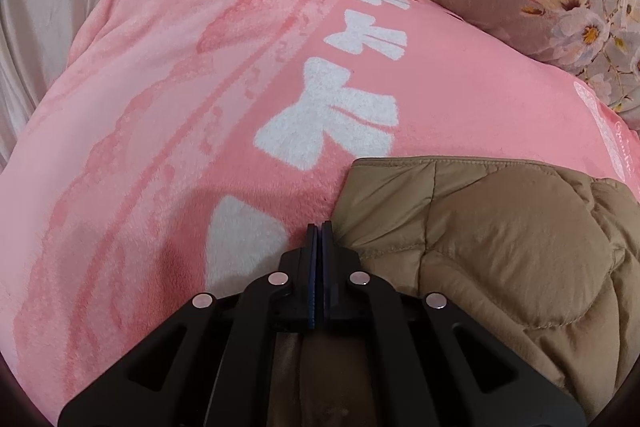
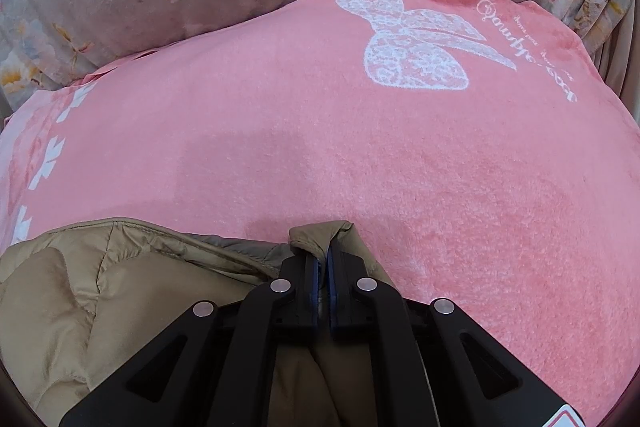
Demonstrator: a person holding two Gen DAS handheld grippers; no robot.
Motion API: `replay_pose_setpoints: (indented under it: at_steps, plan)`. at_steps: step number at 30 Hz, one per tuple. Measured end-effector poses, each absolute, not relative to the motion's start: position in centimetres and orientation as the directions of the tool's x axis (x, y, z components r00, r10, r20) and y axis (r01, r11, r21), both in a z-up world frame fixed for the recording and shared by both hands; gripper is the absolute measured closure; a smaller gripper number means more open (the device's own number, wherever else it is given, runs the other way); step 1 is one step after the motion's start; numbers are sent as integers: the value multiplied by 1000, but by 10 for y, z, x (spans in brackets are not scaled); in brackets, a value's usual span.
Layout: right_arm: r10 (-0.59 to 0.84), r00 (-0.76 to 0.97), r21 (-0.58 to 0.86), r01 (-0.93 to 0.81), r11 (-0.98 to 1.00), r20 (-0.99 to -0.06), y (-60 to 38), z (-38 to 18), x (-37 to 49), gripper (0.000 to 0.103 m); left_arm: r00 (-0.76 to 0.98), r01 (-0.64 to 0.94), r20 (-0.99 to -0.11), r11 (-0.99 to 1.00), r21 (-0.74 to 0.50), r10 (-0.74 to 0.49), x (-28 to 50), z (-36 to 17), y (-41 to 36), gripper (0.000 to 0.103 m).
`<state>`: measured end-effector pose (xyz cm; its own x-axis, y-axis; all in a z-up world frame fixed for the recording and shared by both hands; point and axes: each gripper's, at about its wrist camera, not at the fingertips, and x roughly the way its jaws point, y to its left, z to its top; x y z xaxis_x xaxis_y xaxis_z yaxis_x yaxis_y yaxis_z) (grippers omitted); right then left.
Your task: Fold large clothes
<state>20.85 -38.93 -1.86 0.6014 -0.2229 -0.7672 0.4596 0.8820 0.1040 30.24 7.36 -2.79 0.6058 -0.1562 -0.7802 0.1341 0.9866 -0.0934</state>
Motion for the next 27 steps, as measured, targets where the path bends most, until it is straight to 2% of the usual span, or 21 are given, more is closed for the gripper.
replay_pose_setpoints:
  at_steps: [1, 2, 3, 5, 8, 10, 12, 16, 19, 21, 24, 27]
  plan:
    - [-207, 601, 119, 456, 882, -772, -392, -17, 207, 98, 600, 133, -787, 988, -82, -146, 303, -26, 74, 102]
    - [-201, 594, 126, 463, 877, -779, -395, -14, 203, 95, 595, 127, -794, 990, -60, -124, 302, -24, 74, 94]
    - [-196, 594, 142, 473, 870, -780, -397, -6, 195, 92, 596, 99, -801, 995, -7, -64, 297, -15, 75, 75]
    - [-197, 631, 180, 482, 857, -750, -400, 12, 174, 80, 639, 85, -767, 996, -4, -58, 281, 9, 82, 50]
    - [-257, 688, 180, 495, 850, -678, -394, 47, 140, 64, 722, 116, -681, 991, -61, -126, 251, 59, 86, 46]
    - [-291, 708, 138, 481, 866, -644, -378, 65, 134, 64, 746, 145, -645, 985, -89, -168, 240, 83, 76, 44]
    - [-302, 729, 84, 441, 893, -615, -353, 79, 139, 64, 748, 183, -626, 975, -124, -219, 233, 96, 56, 35]
    - [-336, 771, -38, 377, 925, -541, -311, 93, 153, 62, 715, 252, -653, 963, -94, -251, 227, 86, -11, 31]
    - [-396, 780, -119, 389, 913, -485, -310, 102, 159, 48, 664, 254, -710, 964, -81, -235, 233, 51, -41, 31]
    - [-417, 767, -100, 425, 899, -488, -324, 109, 155, 48, 648, 225, -736, 973, -59, -195, 239, 24, -45, 30]
    - [-299, 802, -6, 346, 938, -517, -323, 111, 146, 50, 656, 218, -725, 972, -83, -209, 243, 11, -38, 30]
    - [-202, 810, -2, 241, 970, -551, -288, 98, 155, 62, 655, 210, -726, 974, -89, -207, 243, 15, -38, 32]
